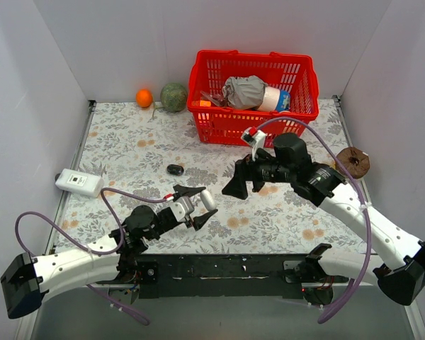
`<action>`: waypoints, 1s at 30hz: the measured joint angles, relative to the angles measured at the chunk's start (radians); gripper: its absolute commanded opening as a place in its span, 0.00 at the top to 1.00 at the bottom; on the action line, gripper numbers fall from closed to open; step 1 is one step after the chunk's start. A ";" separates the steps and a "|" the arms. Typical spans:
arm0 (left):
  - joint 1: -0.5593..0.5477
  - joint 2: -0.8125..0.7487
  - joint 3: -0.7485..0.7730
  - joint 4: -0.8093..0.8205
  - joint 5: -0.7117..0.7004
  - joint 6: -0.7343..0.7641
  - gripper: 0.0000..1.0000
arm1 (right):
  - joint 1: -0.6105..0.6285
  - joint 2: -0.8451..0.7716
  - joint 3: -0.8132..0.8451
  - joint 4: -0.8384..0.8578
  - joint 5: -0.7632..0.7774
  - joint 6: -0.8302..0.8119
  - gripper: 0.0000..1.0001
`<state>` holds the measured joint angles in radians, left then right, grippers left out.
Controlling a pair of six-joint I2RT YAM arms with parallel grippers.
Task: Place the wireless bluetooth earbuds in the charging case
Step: Open the charging case.
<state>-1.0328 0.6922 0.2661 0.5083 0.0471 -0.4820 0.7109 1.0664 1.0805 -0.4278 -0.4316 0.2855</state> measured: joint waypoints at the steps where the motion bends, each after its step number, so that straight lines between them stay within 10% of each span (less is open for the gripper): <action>1: -0.001 0.008 0.000 0.001 -0.005 0.020 1.00 | 0.020 0.012 0.005 -0.004 0.007 0.003 0.11; 30: -0.025 -0.044 0.004 -0.047 -0.090 0.162 1.00 | 0.216 0.238 0.115 -0.019 0.204 0.078 0.18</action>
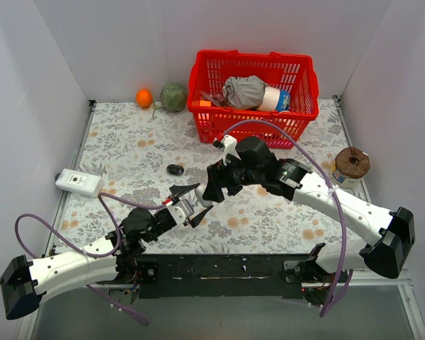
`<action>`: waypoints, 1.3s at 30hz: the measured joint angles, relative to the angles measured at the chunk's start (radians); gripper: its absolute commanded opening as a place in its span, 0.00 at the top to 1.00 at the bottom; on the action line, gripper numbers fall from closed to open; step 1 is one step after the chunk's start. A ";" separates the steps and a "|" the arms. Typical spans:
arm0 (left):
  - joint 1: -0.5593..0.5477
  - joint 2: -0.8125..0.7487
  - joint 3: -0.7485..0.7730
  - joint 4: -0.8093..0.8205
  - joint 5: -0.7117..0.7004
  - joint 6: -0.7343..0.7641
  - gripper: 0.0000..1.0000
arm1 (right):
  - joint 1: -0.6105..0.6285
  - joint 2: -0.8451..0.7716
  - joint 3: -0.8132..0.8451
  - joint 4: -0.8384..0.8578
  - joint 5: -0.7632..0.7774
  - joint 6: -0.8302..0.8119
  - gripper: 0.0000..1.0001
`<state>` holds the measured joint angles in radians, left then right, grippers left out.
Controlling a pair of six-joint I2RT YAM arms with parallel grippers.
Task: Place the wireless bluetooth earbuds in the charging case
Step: Open the charging case, then adjust the charging case.
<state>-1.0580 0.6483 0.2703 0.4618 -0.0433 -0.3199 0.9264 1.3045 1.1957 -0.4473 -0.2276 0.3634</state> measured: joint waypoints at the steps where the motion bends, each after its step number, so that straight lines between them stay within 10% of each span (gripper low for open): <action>1: 0.000 -0.001 0.000 0.000 -0.002 0.001 1.00 | 0.000 0.000 0.001 0.000 0.004 0.000 0.18; 39: -0.001 0.011 0.000 0.002 -0.024 0.006 1.00 | -0.038 -0.047 -0.005 0.063 -0.047 -0.001 0.30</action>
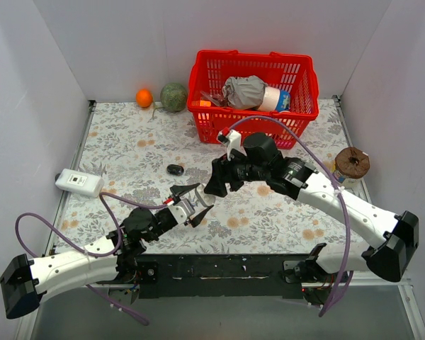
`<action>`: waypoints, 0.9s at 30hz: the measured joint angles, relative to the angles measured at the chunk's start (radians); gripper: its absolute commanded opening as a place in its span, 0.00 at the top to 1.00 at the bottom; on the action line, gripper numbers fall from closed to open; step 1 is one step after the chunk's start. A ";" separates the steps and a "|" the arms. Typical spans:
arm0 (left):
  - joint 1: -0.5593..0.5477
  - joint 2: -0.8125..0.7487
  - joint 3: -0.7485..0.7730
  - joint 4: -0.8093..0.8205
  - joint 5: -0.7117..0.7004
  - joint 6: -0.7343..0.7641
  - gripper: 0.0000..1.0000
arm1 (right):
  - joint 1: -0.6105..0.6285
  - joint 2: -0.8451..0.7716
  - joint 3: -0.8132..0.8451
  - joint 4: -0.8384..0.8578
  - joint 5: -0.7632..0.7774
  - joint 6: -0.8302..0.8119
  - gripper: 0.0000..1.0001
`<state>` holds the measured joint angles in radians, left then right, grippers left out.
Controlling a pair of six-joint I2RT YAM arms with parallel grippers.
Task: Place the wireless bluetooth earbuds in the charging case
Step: Adjust the charging case.
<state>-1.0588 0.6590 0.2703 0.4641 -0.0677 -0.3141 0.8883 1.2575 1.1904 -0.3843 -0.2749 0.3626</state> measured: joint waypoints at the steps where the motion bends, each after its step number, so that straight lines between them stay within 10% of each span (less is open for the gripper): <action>1: 0.000 0.002 0.000 0.001 0.000 0.000 1.00 | 0.003 0.013 0.000 -0.004 -0.001 -0.001 0.32; 16: 0.000 -0.001 0.000 0.014 0.001 -0.022 1.00 | 0.005 0.052 -0.011 0.005 -0.006 0.001 0.61; 21: 0.000 0.001 0.000 0.018 0.000 -0.023 1.00 | 0.010 0.052 -0.011 0.014 -0.017 -0.001 0.98; 27: -0.002 0.029 0.018 0.030 -0.009 -0.037 0.76 | 0.009 0.053 -0.011 0.002 0.005 0.003 0.99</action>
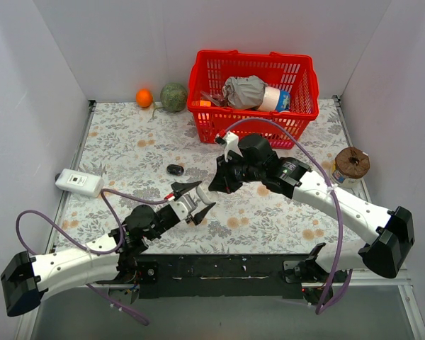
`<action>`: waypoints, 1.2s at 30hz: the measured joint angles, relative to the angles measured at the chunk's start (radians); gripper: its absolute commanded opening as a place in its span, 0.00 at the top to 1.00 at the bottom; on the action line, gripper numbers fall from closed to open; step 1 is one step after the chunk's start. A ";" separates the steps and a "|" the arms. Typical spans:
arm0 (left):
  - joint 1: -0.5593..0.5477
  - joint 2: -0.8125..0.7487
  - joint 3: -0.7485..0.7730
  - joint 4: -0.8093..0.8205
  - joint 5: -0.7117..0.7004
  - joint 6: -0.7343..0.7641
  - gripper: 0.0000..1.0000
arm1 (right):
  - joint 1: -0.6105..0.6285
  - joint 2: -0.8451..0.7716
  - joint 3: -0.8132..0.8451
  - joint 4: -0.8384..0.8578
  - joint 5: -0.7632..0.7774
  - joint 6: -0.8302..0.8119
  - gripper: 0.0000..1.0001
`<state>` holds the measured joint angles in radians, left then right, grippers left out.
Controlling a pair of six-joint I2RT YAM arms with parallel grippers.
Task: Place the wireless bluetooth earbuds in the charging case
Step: Adjust the charging case.
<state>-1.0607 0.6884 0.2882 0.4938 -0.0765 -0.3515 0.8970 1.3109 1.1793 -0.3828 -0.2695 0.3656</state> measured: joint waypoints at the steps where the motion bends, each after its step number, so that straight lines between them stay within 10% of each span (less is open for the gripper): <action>1: 0.000 0.012 0.009 -0.007 -0.006 -0.008 0.71 | 0.000 0.000 0.000 -0.004 0.005 -0.003 0.99; 4: -0.001 0.040 0.028 -0.023 -0.027 -0.036 0.40 | -0.002 0.000 0.004 -0.025 0.023 -0.017 0.99; 6: -0.006 0.055 0.040 -0.027 -0.050 -0.065 0.02 | -0.002 -0.001 0.015 -0.043 0.036 -0.029 0.99; 21: 0.009 -0.024 0.092 -0.126 -0.224 -0.328 0.02 | 0.000 -0.106 0.159 -0.177 0.154 -0.261 0.99; 36: 0.246 0.165 0.380 -0.388 0.615 -0.536 0.25 | 0.040 -0.217 0.132 -0.167 0.291 -0.524 0.99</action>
<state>-0.8150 0.8532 0.6685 0.1059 0.5385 -0.8871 0.9367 1.0943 1.3113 -0.5499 0.0219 -0.1585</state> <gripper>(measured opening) 0.758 0.058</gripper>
